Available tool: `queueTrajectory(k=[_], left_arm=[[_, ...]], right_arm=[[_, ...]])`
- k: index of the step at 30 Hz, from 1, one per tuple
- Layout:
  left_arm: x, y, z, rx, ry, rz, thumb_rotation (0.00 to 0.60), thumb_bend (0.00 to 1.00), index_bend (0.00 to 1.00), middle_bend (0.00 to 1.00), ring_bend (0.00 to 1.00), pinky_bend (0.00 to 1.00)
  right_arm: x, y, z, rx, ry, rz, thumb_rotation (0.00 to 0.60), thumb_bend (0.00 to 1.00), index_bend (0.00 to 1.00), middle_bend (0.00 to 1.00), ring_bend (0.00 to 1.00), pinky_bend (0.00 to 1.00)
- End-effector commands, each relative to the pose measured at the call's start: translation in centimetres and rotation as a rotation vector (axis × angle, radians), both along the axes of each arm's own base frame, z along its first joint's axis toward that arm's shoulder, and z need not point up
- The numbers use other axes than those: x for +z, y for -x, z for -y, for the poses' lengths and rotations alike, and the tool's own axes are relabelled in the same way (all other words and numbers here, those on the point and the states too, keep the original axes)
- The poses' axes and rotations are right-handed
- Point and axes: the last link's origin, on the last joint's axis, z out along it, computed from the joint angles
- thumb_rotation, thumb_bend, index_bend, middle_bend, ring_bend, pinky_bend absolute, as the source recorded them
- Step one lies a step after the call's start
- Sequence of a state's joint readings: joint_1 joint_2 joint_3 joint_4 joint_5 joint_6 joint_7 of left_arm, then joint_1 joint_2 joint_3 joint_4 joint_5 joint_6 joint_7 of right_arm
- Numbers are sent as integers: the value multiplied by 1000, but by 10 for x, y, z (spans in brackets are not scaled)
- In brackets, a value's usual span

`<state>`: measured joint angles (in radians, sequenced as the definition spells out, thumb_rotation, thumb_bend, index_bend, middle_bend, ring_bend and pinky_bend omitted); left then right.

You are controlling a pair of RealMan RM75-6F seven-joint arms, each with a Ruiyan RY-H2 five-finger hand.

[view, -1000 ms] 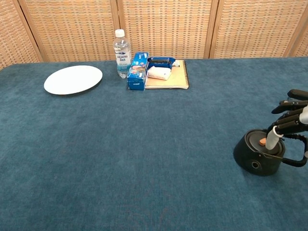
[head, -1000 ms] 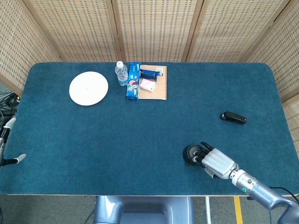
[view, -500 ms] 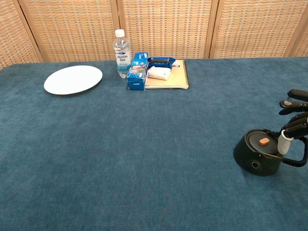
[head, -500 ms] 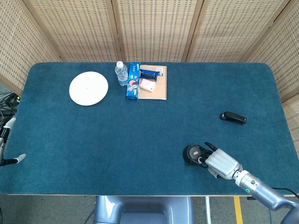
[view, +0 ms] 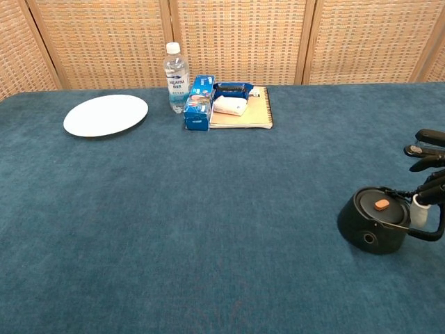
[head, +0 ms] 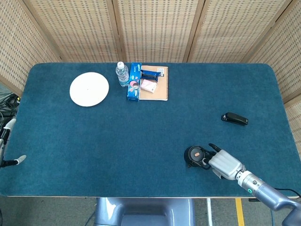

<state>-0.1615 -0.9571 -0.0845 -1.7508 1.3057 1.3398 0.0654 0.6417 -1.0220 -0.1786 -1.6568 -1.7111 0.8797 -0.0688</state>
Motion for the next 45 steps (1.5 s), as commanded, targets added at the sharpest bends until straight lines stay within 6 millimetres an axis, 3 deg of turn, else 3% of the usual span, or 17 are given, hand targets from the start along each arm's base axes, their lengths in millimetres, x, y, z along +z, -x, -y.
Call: queueTrajectory(k=[1, 33, 38, 45], left_arm=[[0, 0, 0, 0, 0, 1, 600, 0, 0, 0, 0, 0], [-1, 0, 0, 1, 1, -4, 600, 0, 0, 0, 0, 0], [0, 0, 0, 2, 0, -3, 600, 0, 0, 0, 0, 0], [0, 0, -1, 3, 3, -3, 600, 0, 0, 0, 0, 0]], right_arm=[[0, 1, -1, 1, -3, -8, 600, 745, 356, 384, 306, 0], [-17, 9, -3, 67, -41, -131, 600, 693, 365, 405, 322, 0], [-19, 8, -2, 74, -45, -139, 600, 640, 429, 480, 379, 0], [-22, 7, 0, 89, -48, -144, 600, 476, 575, 613, 480, 0]])
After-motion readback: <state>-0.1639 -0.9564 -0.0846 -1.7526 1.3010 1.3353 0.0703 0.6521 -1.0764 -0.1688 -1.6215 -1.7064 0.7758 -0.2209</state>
